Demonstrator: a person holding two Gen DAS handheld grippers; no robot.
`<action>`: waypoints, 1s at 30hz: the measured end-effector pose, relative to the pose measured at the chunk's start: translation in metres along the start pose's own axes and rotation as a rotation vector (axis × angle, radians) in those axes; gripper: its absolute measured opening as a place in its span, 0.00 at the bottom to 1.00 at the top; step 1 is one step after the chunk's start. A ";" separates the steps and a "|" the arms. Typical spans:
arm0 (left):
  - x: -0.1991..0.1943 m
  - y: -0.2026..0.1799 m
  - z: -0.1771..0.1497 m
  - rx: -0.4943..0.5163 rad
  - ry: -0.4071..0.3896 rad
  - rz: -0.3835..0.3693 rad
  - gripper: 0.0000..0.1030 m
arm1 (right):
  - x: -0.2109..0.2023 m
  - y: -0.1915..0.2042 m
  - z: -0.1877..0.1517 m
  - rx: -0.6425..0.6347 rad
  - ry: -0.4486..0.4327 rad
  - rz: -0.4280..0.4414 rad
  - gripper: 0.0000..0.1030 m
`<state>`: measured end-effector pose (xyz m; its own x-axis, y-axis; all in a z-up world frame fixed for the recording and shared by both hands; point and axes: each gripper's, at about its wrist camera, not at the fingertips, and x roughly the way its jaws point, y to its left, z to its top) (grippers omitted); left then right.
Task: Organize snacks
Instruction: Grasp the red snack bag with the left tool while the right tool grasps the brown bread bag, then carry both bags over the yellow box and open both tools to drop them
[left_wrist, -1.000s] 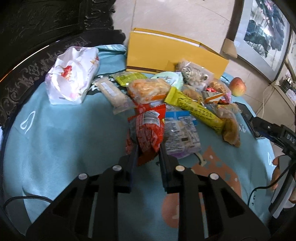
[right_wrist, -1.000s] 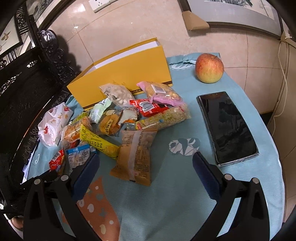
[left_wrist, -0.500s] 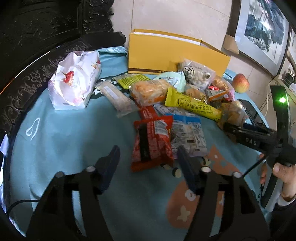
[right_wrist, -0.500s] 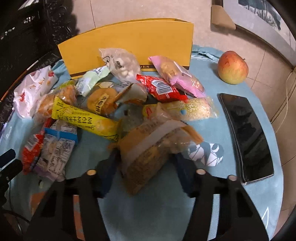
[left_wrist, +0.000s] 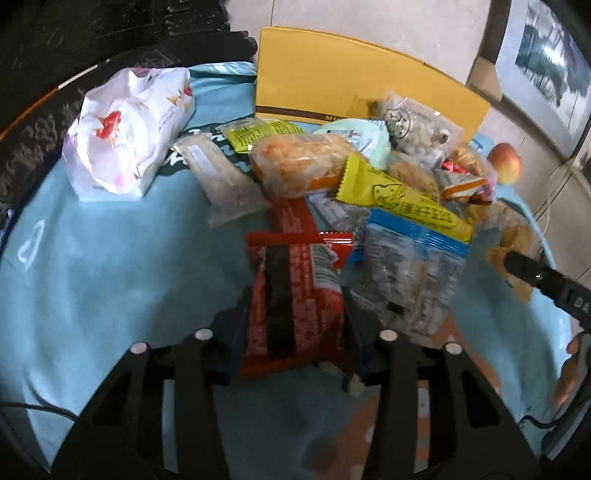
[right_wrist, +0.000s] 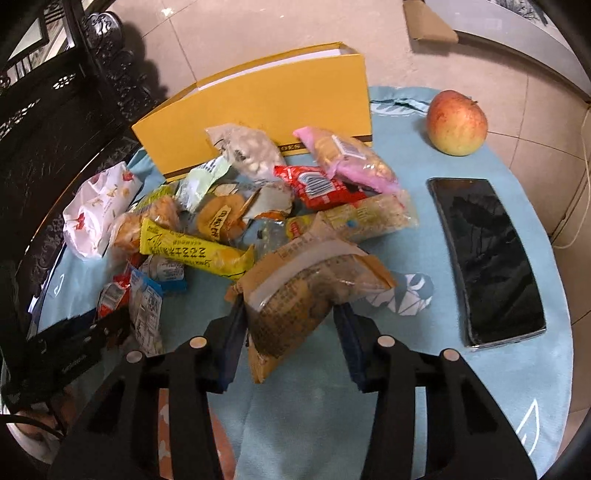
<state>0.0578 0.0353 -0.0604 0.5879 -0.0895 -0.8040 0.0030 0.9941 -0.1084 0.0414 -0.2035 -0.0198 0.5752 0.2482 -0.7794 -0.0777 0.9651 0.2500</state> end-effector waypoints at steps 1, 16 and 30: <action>-0.001 -0.001 0.000 0.000 0.003 0.002 0.43 | -0.001 0.001 0.001 -0.002 0.001 0.002 0.46; -0.084 -0.041 0.049 0.085 -0.178 -0.062 0.44 | -0.073 0.013 0.027 0.000 -0.233 0.100 0.46; -0.030 -0.095 0.218 0.064 -0.200 -0.135 0.44 | -0.037 0.023 0.182 -0.039 -0.415 -0.032 0.46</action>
<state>0.2162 -0.0426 0.1020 0.7274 -0.2140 -0.6520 0.1398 0.9764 -0.1645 0.1660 -0.2056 0.1196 0.8565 0.1713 -0.4868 -0.0806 0.9761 0.2016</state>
